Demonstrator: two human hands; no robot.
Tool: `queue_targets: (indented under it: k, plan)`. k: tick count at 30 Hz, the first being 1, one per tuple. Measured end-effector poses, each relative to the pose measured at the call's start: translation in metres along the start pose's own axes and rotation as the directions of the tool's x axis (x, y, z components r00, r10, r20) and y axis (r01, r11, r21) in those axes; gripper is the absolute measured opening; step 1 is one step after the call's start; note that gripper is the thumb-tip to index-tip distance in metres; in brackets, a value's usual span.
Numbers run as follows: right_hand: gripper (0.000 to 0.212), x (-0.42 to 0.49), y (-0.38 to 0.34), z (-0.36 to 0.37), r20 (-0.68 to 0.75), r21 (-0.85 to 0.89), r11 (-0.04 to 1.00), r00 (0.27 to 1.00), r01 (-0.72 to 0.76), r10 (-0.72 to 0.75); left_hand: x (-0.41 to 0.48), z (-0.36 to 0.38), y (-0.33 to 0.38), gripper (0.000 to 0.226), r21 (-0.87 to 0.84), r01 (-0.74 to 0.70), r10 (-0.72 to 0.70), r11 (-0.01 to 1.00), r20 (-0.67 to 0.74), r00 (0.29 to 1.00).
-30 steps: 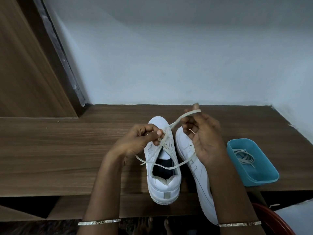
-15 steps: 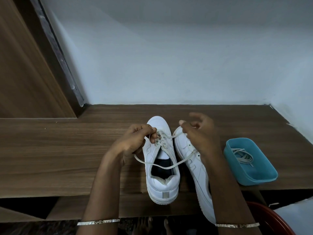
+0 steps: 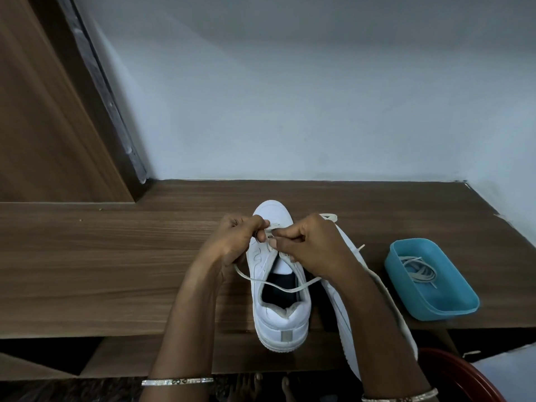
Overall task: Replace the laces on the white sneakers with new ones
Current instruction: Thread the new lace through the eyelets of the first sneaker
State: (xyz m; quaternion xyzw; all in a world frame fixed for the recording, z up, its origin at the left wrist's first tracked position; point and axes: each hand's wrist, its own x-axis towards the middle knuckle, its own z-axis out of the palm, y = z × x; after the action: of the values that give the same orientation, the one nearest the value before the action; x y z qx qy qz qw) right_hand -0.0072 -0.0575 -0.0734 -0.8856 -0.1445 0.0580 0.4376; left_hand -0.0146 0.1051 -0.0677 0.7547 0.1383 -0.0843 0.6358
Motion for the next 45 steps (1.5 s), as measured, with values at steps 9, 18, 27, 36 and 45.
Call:
queue_targets:
  k: [9, 18, 27, 36, 45]
  plan:
    - [0.039, -0.012, -0.008, -0.016, 0.328, -0.236, 0.972, 0.943, 0.019, 0.061, 0.007, 0.008, -0.007, 0.029, -0.255, 0.121, -0.133, 0.959, -0.030, 0.991]
    - [0.057, -0.023, -0.033, -0.017, 0.522, -0.236, 0.967, 0.827, -0.094, 0.207, 0.007, 0.010, -0.007, 0.044, -0.254, 0.140, -0.163, 0.957, -0.071, 0.984]
    - [0.036, -0.014, -0.019, -0.005, 0.278, -0.374, 0.927, 0.958, 0.040, 0.070, 0.002, 0.010, -0.001, 0.049, -0.155, 0.133, -0.126, 0.979, 0.053, 0.991]
    - [0.039, -0.010, -0.006, 0.003, 0.285, -0.228, 0.973, 0.958, 0.042, 0.026, 0.006, 0.008, -0.006, 0.049, -0.191, 0.190, -0.178, 0.963, 0.080, 0.981]
    - [0.054, -0.011, 0.000, -0.003, 0.300, -0.084, 0.995, 0.954, 0.051, -0.024, 0.010, 0.004, -0.011, 0.047, -0.245, 0.243, -0.218, 0.938, 0.127, 0.968]
